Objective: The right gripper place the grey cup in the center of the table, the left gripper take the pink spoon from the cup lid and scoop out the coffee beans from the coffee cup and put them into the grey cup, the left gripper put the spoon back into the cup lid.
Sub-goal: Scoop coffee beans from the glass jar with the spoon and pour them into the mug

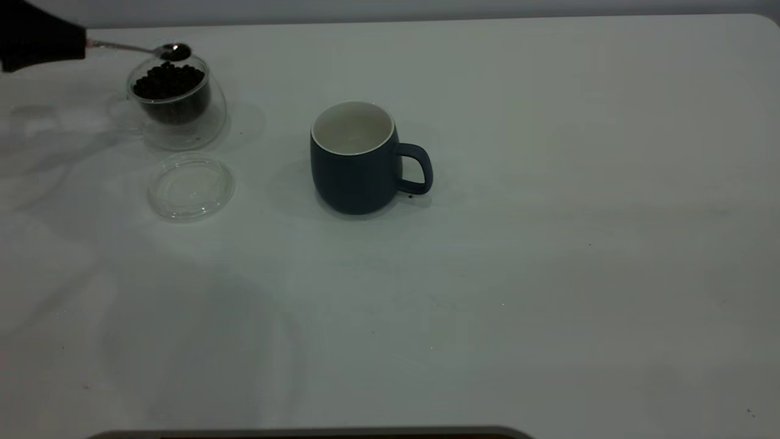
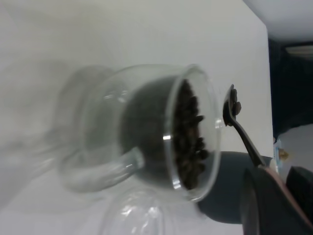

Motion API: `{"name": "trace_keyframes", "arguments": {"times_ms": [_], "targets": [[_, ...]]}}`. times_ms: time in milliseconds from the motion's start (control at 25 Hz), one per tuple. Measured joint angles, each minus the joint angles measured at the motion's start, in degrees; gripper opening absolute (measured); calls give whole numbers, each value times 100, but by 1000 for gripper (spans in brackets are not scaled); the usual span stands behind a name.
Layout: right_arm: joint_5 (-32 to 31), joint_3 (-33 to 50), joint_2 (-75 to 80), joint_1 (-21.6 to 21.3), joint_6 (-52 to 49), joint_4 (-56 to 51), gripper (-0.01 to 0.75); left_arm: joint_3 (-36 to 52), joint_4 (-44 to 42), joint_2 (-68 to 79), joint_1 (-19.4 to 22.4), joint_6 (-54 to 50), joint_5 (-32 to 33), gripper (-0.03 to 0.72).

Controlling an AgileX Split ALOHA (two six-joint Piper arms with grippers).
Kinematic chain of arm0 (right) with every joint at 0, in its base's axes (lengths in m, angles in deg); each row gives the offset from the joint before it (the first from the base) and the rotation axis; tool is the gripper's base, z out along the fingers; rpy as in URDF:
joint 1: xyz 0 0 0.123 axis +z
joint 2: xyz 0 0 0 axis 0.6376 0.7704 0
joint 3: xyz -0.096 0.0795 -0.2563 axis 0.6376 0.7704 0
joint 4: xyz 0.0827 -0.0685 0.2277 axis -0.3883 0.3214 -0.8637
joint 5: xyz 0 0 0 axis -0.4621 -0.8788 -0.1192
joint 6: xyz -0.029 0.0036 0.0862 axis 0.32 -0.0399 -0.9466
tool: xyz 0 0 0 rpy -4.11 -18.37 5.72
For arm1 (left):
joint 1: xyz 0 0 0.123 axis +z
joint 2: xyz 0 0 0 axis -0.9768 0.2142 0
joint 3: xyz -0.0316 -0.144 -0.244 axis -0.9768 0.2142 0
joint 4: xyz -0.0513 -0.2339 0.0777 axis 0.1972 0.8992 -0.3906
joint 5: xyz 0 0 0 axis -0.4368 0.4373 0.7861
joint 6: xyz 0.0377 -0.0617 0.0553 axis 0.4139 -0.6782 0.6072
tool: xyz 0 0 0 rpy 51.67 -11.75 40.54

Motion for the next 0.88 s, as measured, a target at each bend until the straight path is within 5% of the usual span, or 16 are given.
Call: {"name": "trace_keyframes", "arguments": {"times_ms": [520, 880], "targets": [[0, 0, 0, 0, 0, 0, 591, 842, -4, -744, -408, -58, 11, 113], [0, 0, 0, 0, 0, 0, 591, 986, 98, -787, -1252, -58, 4, 113]]}}
